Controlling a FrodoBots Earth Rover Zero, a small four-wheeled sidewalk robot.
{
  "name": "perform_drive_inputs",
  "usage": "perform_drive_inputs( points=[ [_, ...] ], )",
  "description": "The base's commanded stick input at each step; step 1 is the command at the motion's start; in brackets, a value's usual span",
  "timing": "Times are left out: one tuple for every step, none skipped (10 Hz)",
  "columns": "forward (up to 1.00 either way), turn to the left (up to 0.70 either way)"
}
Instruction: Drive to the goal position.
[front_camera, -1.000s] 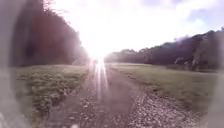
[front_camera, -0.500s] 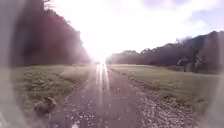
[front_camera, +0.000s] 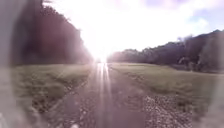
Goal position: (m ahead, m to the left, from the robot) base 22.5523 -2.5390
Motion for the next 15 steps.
perform_drive_inputs(
  points=[
    [0.85,0.00],
    [0.85,0.00],
    [0.85,0.00],
    [0.85,0.00],
    [0.85,0.00],
    [0.85,0.00],
    [0.85,0.00],
    [0.85,0.00],
    [0.85,0.00],
    [0.85,0.00],
    [0.85,0.00],
    [0.85,0.00],
    [0.85,0.00],
    [0.85,0.00],
    [0.85,0.00]
  ],
)
